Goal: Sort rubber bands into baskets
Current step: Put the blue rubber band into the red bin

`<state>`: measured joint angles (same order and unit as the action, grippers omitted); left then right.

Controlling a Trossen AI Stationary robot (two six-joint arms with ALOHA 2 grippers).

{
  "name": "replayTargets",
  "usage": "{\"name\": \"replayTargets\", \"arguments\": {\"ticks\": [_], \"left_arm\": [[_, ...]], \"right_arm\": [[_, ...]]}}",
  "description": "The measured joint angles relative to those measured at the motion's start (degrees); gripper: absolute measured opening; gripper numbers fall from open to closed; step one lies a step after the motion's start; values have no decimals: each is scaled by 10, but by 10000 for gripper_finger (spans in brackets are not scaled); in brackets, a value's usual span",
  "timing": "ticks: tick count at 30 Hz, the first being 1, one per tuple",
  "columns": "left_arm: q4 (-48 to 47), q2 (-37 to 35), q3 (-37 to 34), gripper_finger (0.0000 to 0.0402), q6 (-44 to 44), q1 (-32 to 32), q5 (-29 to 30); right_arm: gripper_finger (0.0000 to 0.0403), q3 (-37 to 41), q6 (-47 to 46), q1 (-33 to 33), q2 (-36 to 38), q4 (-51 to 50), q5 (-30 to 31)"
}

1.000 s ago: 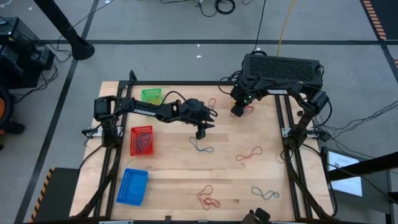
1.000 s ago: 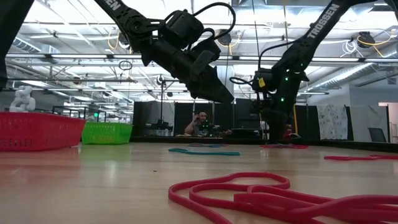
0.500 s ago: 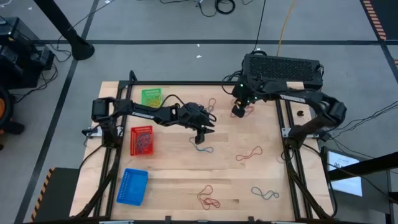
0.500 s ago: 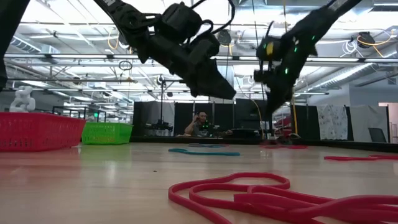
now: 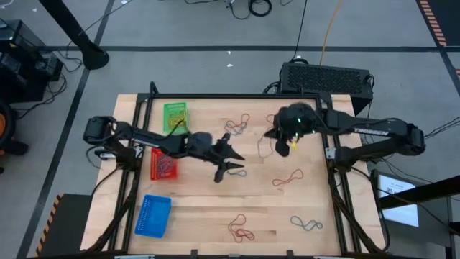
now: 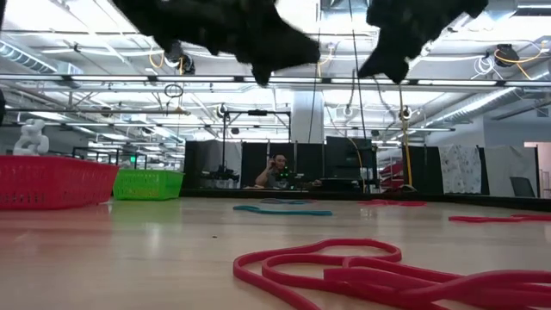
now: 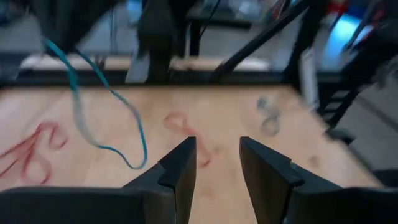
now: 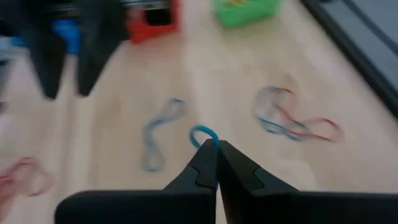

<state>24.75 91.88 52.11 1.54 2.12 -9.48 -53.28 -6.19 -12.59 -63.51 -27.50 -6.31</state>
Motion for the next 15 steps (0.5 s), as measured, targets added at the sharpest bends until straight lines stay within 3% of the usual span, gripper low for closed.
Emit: {"name": "replayTargets", "arguments": {"ticks": [7, 15], "left_arm": [[184, -18, -76, 130, 7, 66, -10], [225, -18, -81, 130, -8, 121, -10]], "right_arm": [[0, 0, -47, 152, -17, 87, 3], [0, 0, -51, 285, -87, 266, 6]]}}
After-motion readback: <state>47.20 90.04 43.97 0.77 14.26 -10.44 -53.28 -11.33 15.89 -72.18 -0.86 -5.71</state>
